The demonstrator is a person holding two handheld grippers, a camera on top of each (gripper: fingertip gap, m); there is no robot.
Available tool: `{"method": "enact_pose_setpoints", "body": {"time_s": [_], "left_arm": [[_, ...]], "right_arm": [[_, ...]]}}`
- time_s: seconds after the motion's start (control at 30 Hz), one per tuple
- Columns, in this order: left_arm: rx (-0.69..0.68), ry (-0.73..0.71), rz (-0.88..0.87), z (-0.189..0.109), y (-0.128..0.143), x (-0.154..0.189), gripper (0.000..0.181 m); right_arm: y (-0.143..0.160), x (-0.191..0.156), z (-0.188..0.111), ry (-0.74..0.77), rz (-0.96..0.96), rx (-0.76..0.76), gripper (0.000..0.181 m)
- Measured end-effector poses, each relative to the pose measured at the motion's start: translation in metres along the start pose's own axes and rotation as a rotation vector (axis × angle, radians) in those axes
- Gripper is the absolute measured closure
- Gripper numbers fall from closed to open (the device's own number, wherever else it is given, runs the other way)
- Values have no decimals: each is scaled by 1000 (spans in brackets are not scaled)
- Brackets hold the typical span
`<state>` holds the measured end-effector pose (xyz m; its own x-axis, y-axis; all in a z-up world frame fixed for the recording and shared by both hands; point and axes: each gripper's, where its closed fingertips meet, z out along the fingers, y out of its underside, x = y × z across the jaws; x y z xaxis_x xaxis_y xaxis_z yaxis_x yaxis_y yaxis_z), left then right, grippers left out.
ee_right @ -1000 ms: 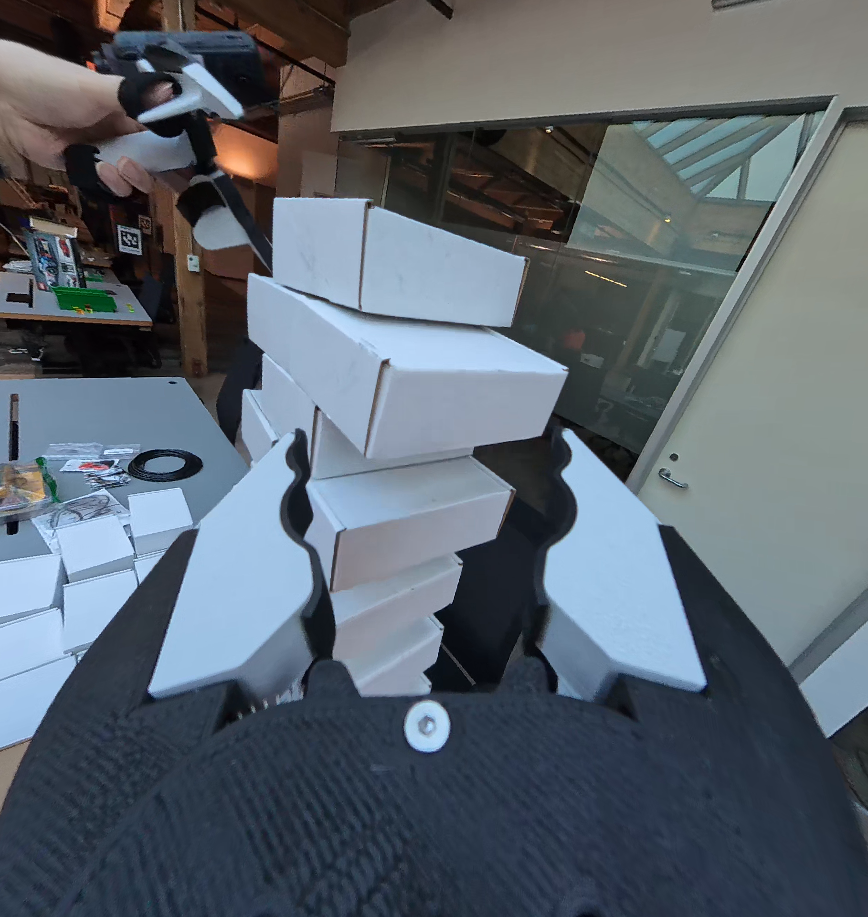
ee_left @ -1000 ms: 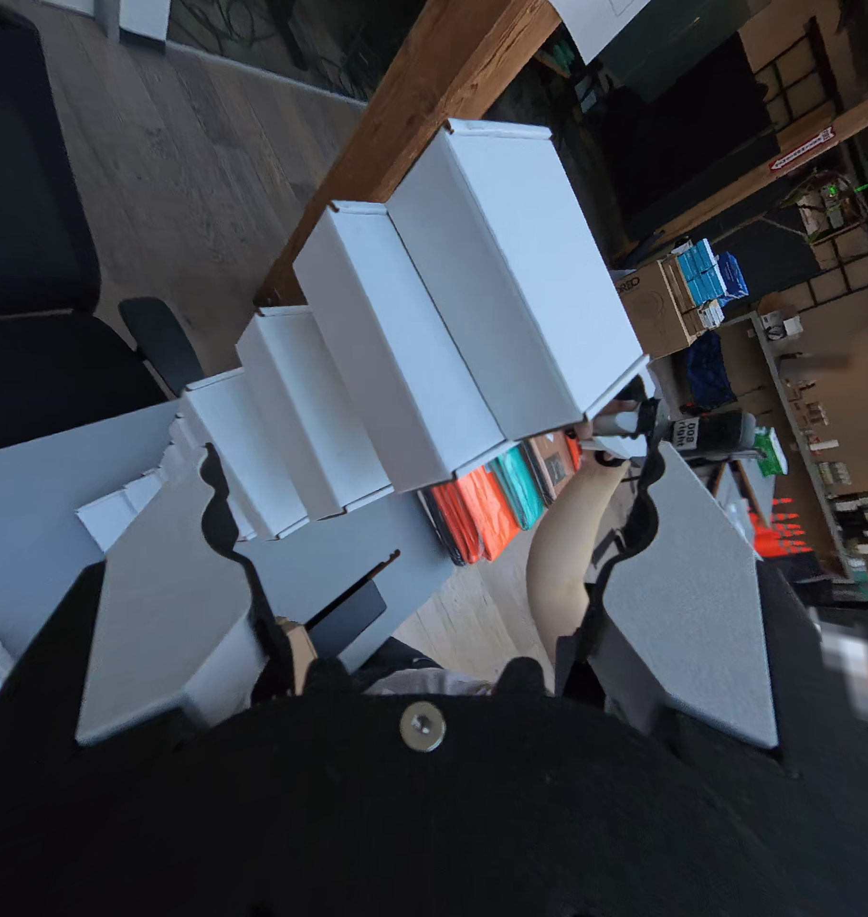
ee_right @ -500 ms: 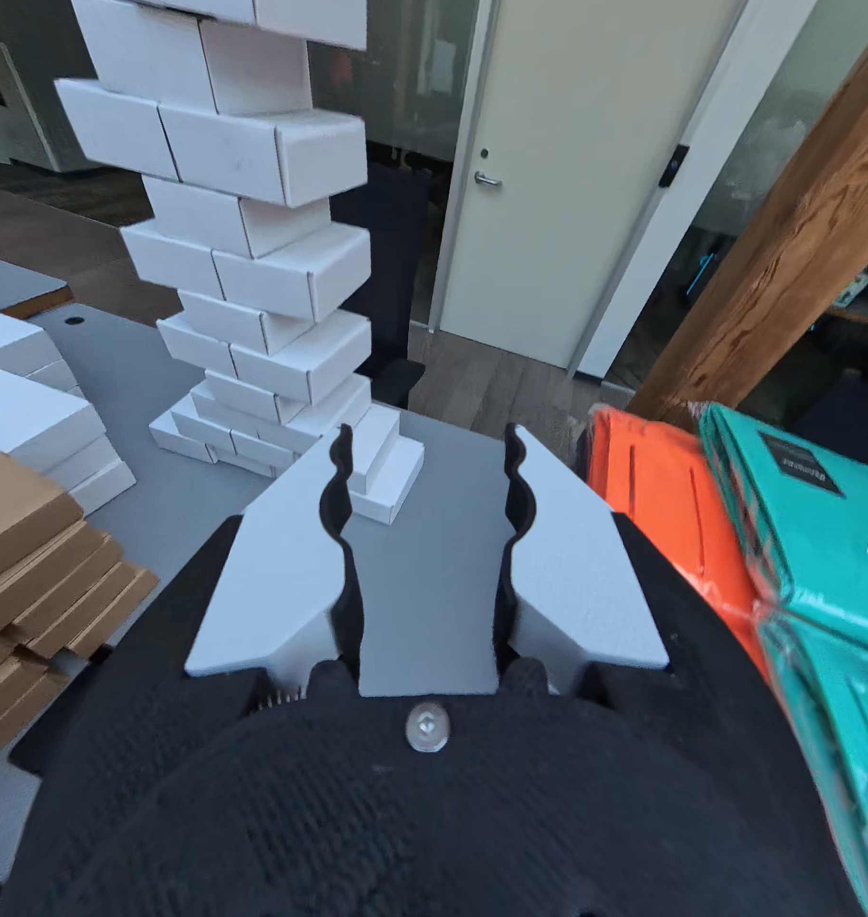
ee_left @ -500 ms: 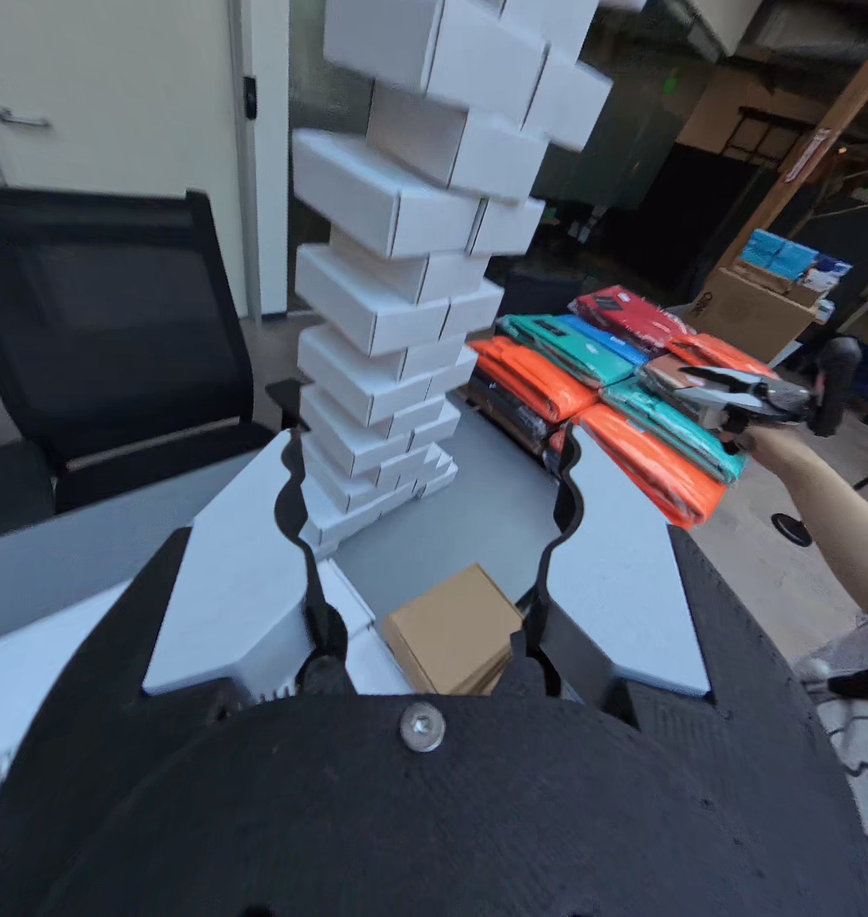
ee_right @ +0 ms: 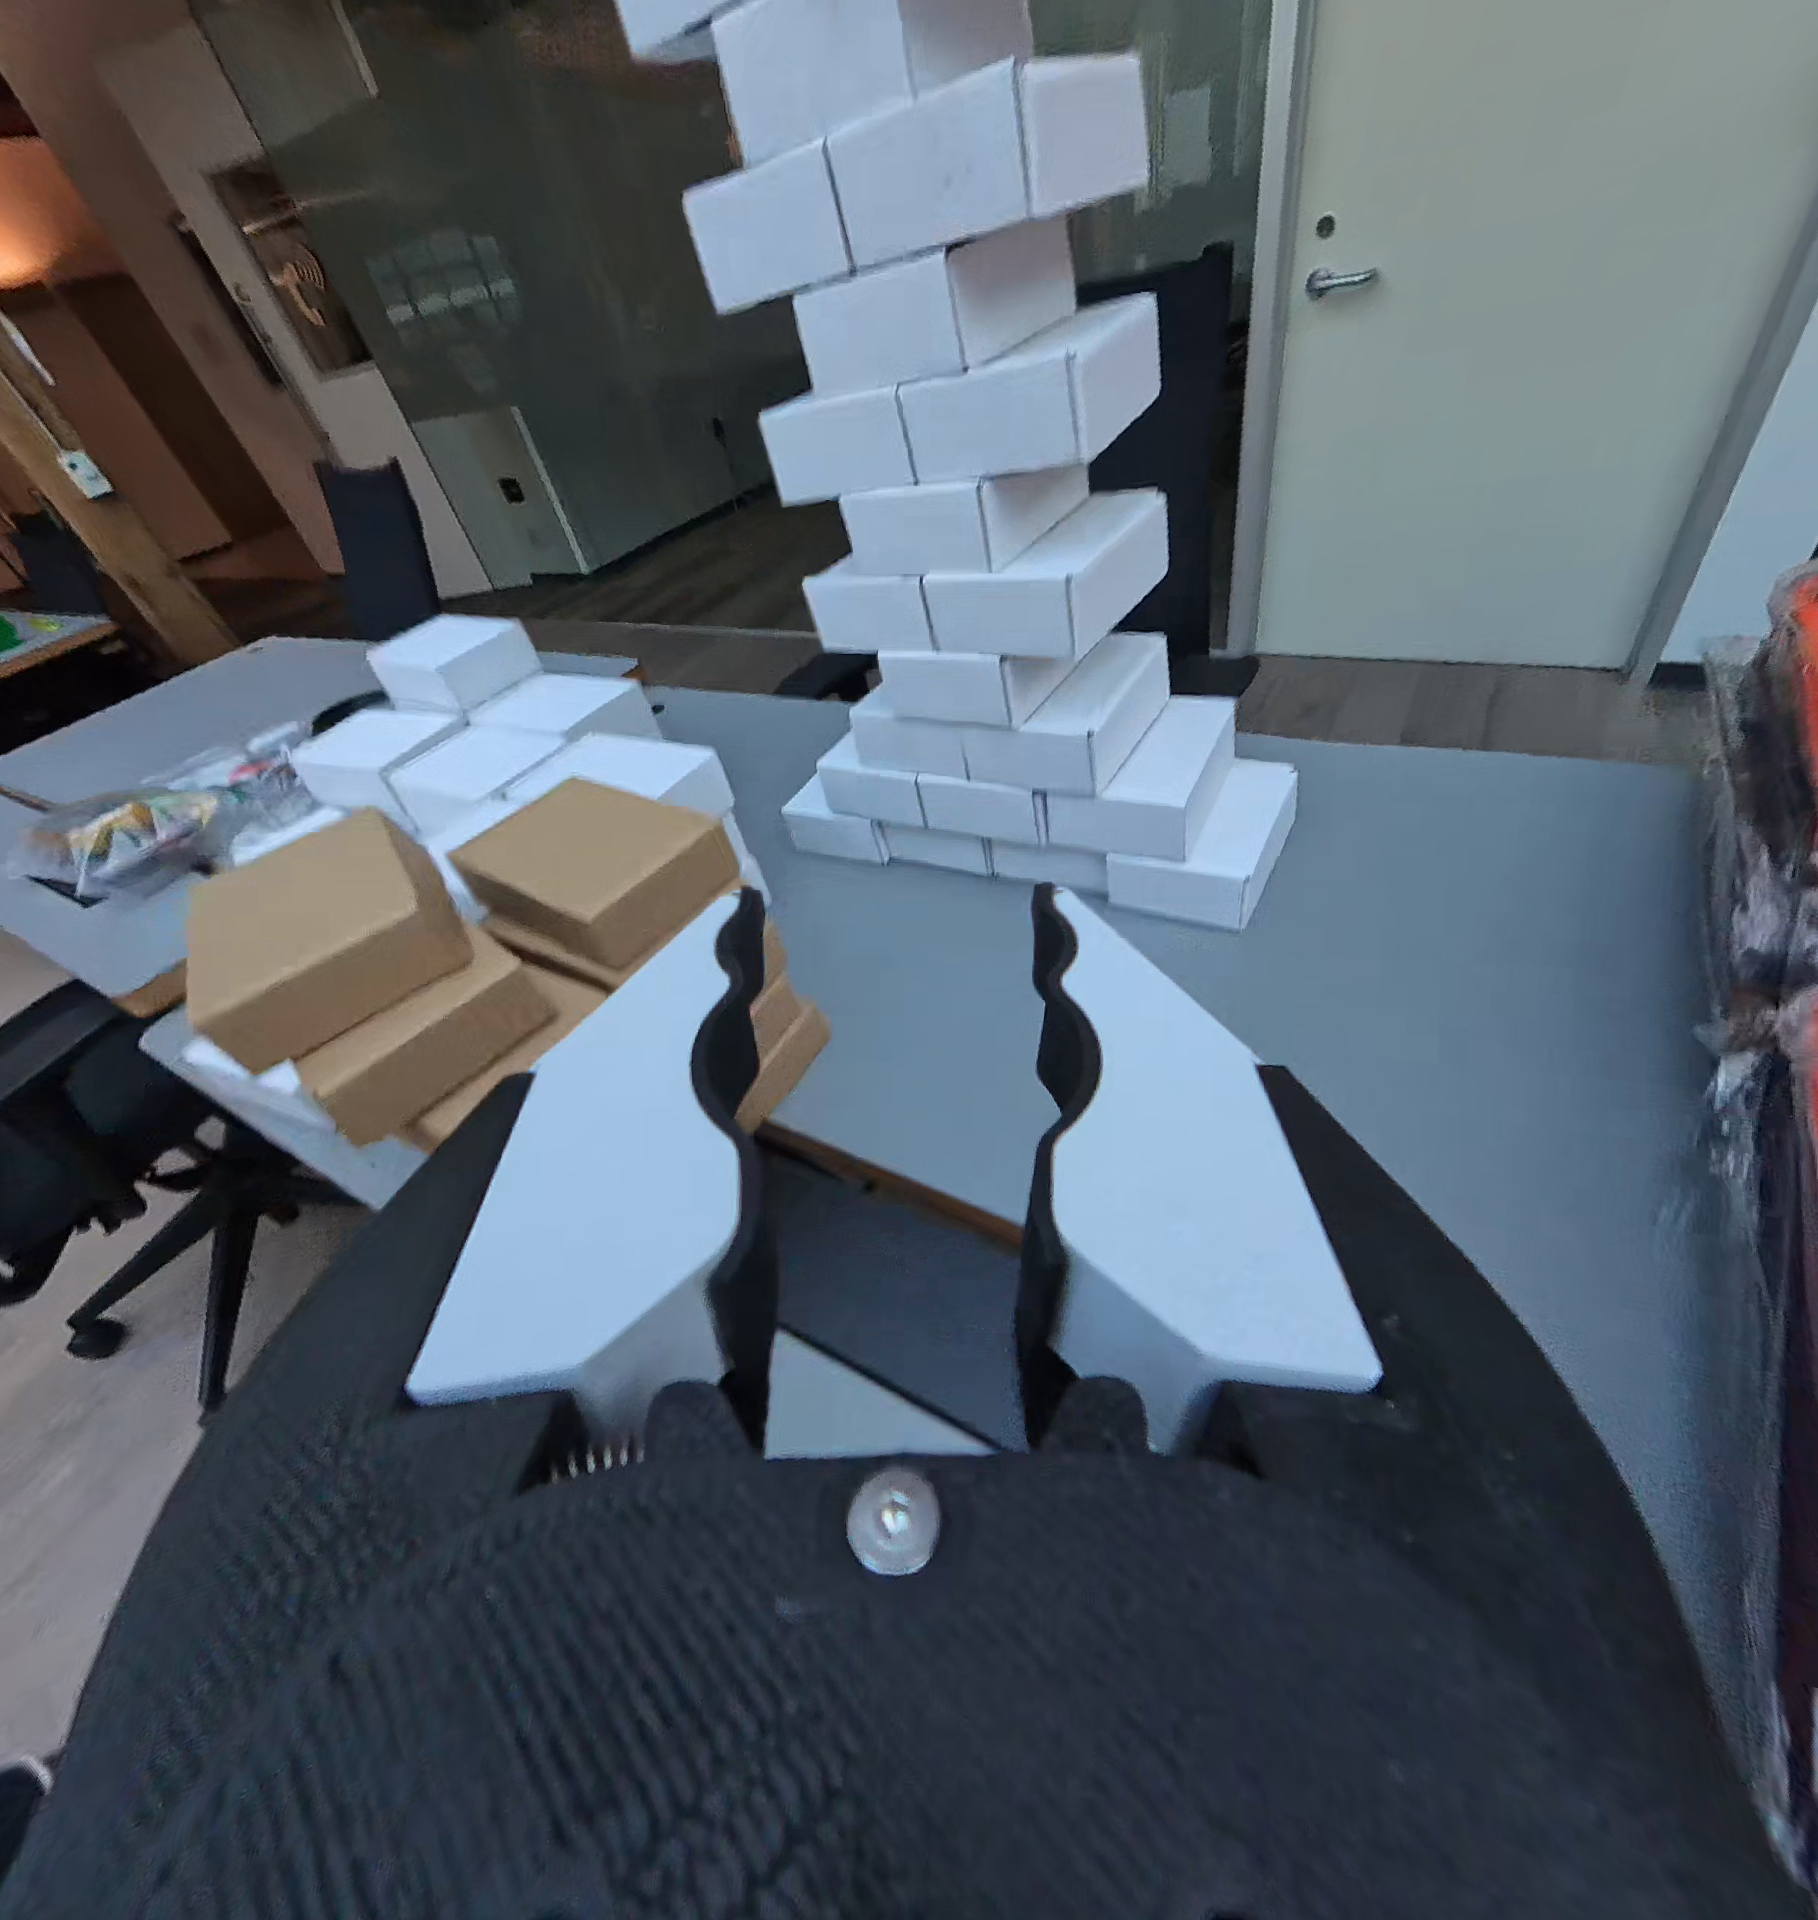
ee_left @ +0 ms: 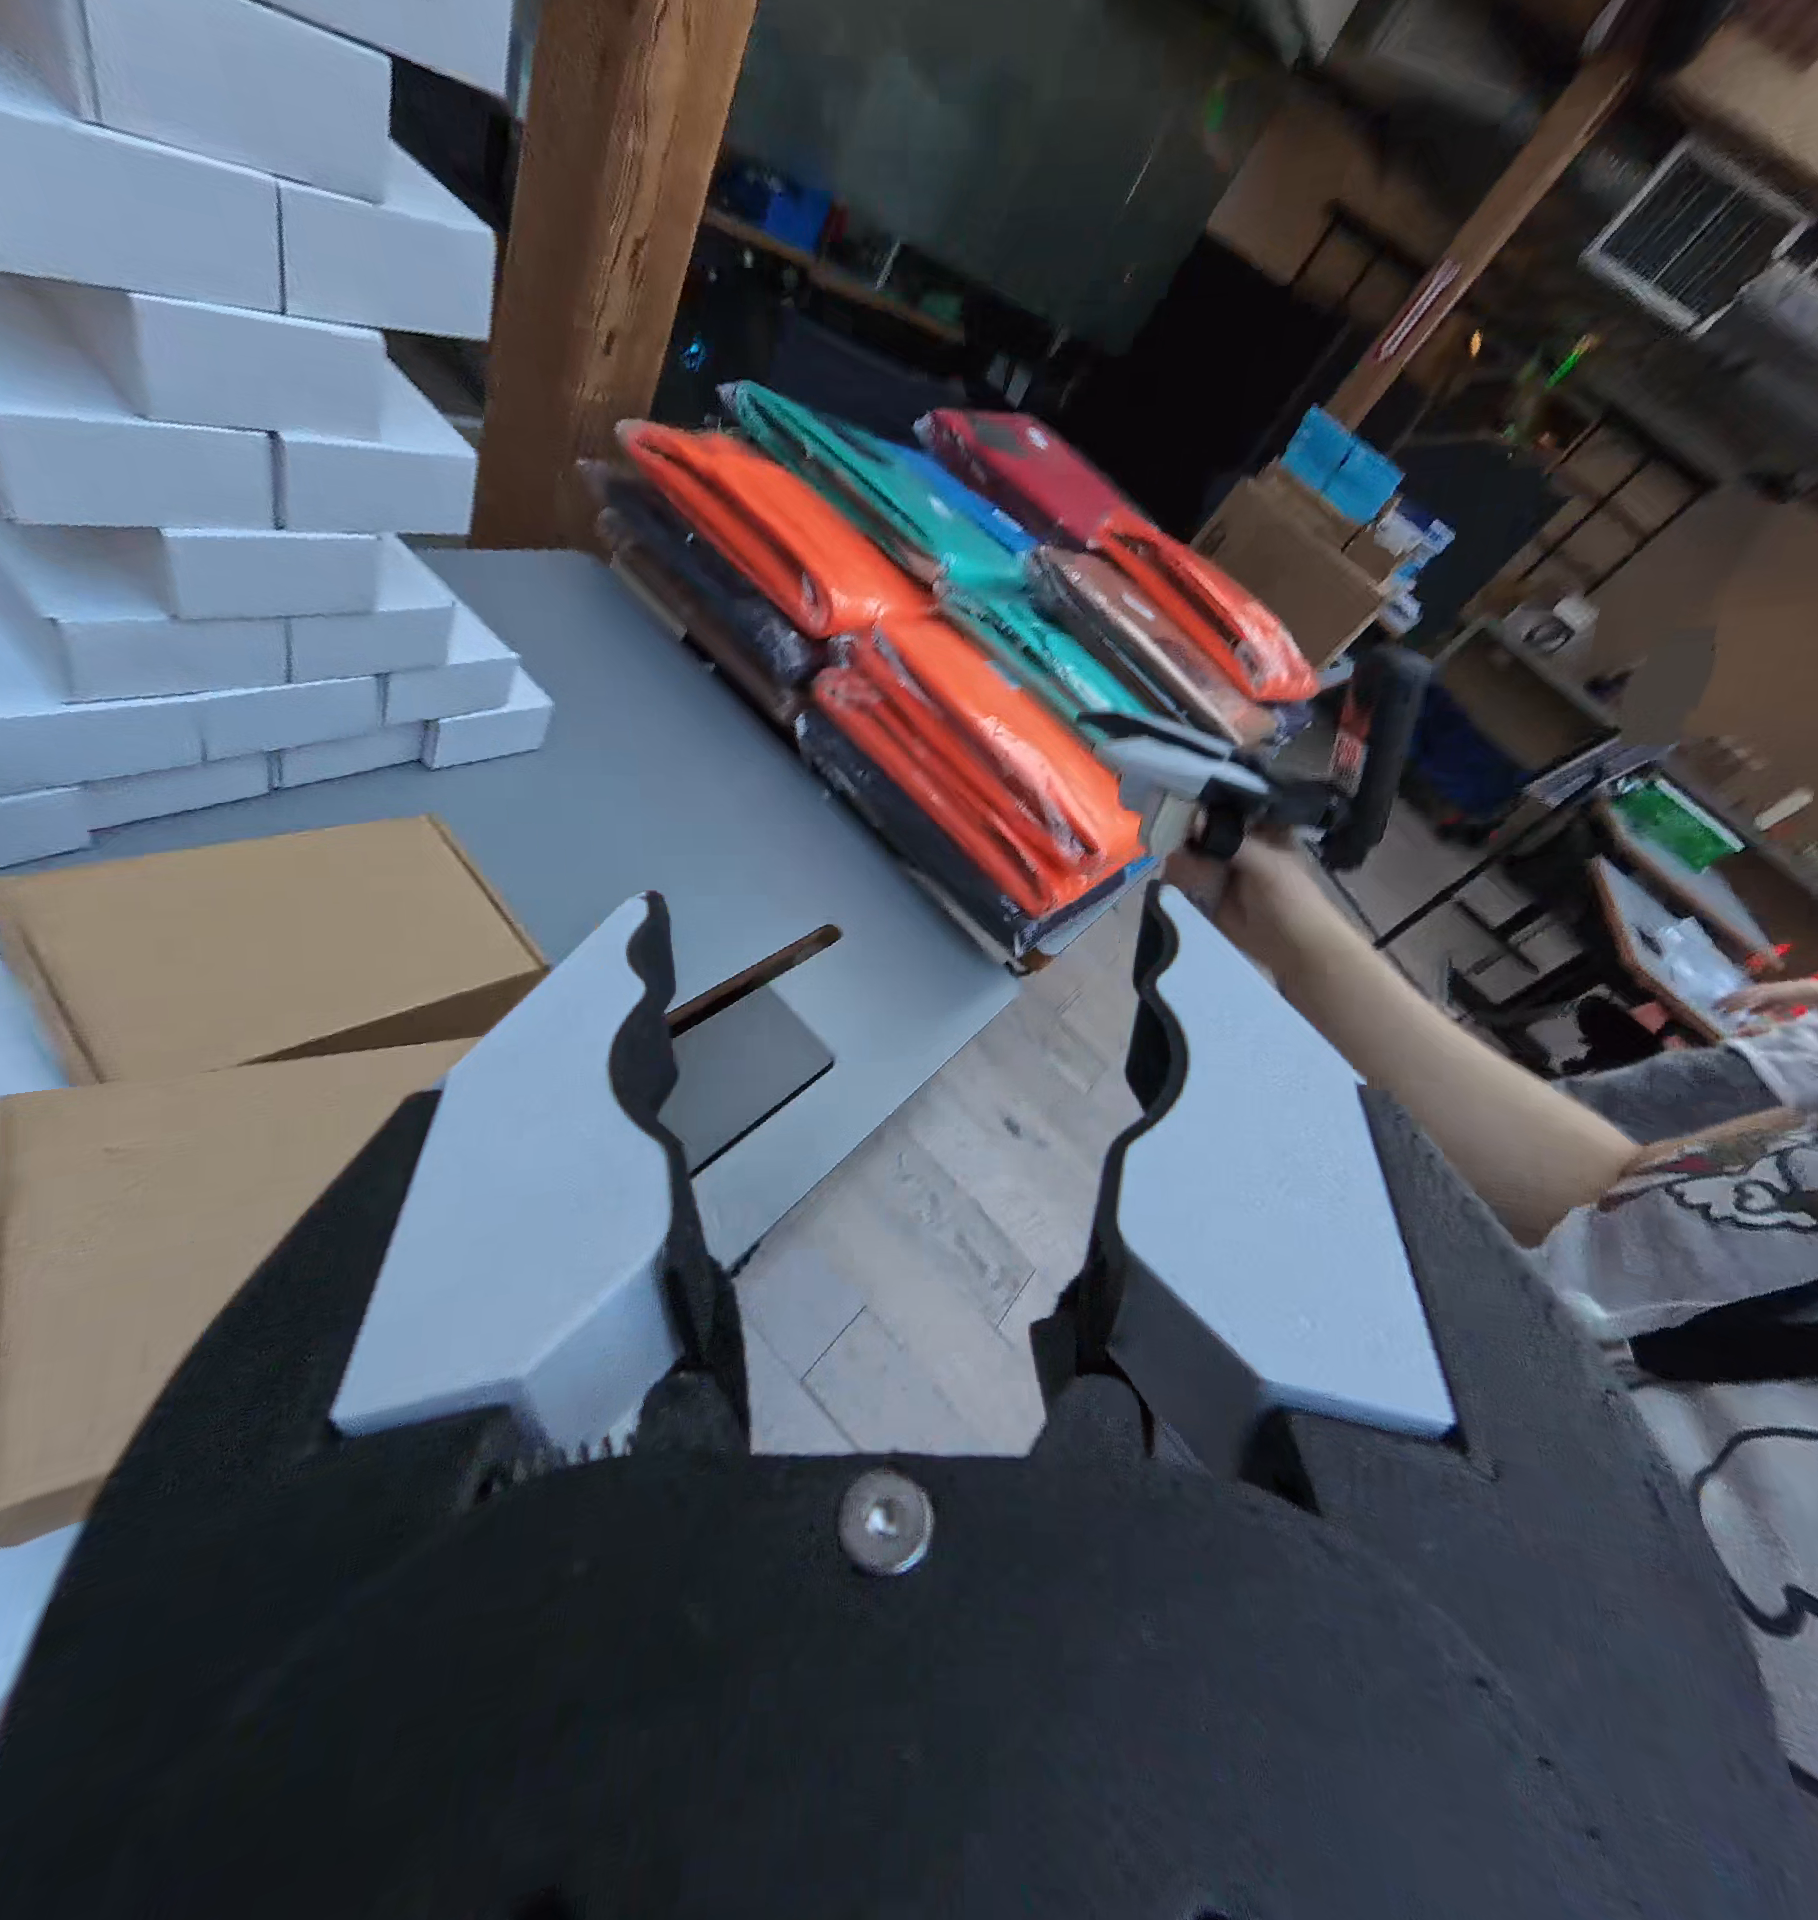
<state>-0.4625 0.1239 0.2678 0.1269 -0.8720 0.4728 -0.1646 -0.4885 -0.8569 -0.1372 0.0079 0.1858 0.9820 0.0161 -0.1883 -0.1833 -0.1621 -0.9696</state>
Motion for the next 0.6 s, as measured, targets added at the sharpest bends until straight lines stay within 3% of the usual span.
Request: {"method": "enact_pose_setpoints", "body": {"time_s": [0.13,0.2,0.33,0.47,0.57,0.6], "left_arm": [[6,103,-95,-3,20,41,92],[-68,20,-59,-4,33,39,82],[-149,-307,210,0,33,15,83],[-73,-484,334,3,6,15,107],[-34,-668,428,-19,-13,11,79],[-23,-733,467,-31,-17,10,80]], "right_arm": [[94,-32,-58,43,-45,-249,129],[115,-38,-80,129,-114,-342,127],[76,-54,-80,298,-245,-324,109],[25,-105,-55,363,-359,-302,94],[-1,-158,-27,359,-409,-278,87],[-6,-178,-17,343,-405,-274,87]]}}
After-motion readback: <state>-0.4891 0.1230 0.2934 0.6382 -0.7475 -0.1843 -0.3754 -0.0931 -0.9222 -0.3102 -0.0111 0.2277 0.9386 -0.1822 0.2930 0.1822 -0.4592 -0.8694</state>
